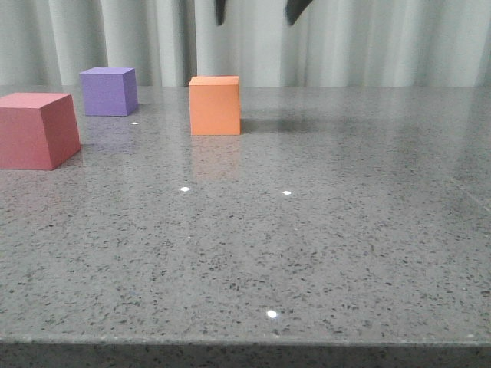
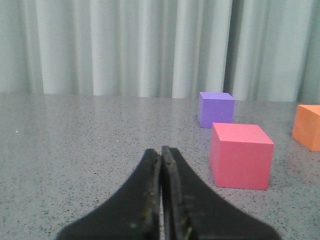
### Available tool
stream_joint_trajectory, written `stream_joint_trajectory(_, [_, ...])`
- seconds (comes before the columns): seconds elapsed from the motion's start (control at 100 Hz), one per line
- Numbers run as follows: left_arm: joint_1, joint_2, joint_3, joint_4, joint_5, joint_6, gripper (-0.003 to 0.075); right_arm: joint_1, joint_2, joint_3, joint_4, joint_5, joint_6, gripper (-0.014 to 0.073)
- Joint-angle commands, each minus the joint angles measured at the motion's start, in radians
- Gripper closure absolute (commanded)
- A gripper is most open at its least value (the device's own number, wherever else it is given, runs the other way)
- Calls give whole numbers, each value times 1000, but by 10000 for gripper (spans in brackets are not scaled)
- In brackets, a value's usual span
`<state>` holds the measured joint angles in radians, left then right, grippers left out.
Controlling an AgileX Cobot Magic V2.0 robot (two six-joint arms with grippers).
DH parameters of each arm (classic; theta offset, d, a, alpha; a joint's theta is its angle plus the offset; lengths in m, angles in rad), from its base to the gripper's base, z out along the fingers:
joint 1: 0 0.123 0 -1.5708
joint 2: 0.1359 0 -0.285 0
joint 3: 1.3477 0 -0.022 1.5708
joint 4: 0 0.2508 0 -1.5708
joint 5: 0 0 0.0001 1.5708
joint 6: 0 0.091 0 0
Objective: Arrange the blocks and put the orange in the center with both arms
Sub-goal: 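Open the right gripper and raise it away from the orange cube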
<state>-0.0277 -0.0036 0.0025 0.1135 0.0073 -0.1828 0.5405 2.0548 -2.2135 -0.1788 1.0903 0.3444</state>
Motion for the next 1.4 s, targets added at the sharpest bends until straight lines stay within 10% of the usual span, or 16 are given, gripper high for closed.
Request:
stream_joint_trajectory(0.0, [1,-37,42,-10,-80,1,741,-42,-107,-14,24,-10,-89,-52])
stream_joint_trajectory(0.71, [1,-37,42,-10,-80,1,741,-521,-830,905,58,-323,-219,-52])
stream_joint_trajectory(1.39, [1,-37,42,-10,-80,1,741,-540,-1457,1542,47,-820,-218,-52])
